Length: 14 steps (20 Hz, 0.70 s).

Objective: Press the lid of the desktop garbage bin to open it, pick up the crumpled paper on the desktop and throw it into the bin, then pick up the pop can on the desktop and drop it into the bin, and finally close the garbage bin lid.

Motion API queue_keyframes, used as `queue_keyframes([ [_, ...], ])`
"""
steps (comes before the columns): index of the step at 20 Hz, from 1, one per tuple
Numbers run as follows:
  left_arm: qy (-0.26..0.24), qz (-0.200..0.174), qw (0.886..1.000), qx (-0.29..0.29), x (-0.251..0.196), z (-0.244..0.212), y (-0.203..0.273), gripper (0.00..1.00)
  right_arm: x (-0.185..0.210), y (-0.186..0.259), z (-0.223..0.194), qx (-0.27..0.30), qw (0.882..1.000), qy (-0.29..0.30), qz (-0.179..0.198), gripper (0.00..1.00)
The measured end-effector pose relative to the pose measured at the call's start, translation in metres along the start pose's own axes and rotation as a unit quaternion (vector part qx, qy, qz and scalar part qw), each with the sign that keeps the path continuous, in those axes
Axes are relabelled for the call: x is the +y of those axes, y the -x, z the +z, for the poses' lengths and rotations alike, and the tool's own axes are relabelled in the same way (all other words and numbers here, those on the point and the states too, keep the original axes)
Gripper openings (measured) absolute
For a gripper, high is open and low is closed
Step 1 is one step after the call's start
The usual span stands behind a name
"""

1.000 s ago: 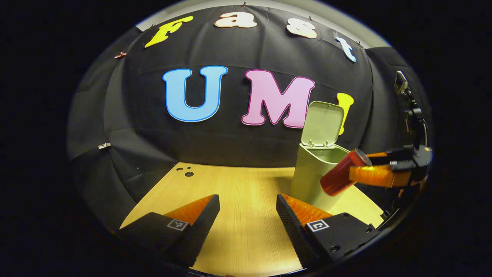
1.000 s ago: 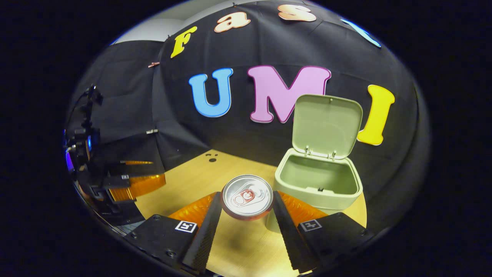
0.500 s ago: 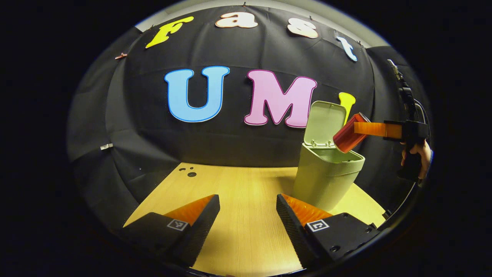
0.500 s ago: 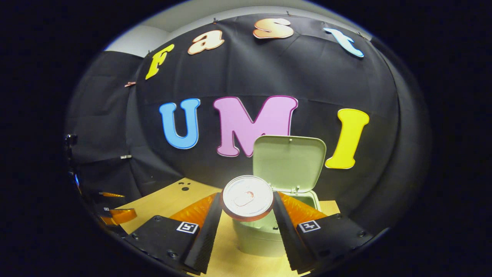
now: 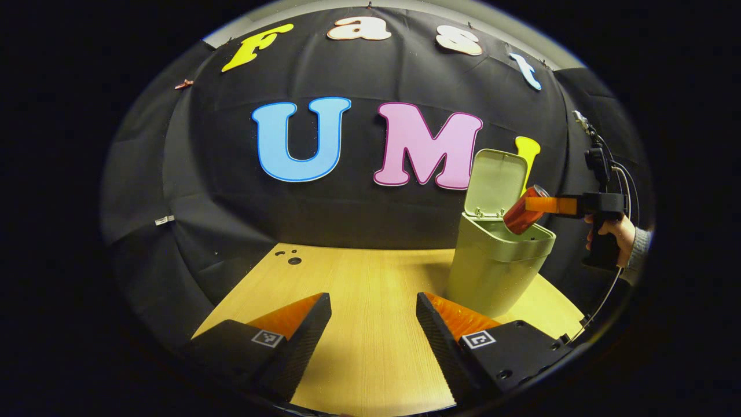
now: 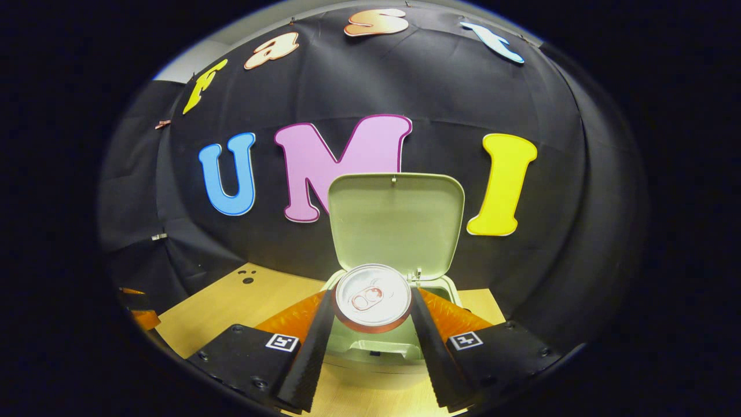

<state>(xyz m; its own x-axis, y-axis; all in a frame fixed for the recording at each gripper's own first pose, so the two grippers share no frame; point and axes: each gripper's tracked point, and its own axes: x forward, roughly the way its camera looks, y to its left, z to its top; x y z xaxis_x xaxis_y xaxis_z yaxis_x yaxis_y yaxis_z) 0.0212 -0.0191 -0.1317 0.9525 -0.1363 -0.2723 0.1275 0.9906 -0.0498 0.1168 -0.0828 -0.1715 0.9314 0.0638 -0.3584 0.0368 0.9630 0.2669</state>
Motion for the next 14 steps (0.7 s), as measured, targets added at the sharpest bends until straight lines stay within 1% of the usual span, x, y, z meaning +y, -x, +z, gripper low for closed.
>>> queue_keyframes([
  [5,0.002,0.005,1.000,0.003,0.003,-0.002,0.001,0.96,0.001,-0.003,-0.020,0.019,1.000,0.002,-0.002,0.81],
  [14,0.001,0.003,1.000,0.003,0.001,-0.003,0.001,0.96,-0.005,-0.004,-0.034,0.038,0.999,-0.004,-0.010,0.83],
])
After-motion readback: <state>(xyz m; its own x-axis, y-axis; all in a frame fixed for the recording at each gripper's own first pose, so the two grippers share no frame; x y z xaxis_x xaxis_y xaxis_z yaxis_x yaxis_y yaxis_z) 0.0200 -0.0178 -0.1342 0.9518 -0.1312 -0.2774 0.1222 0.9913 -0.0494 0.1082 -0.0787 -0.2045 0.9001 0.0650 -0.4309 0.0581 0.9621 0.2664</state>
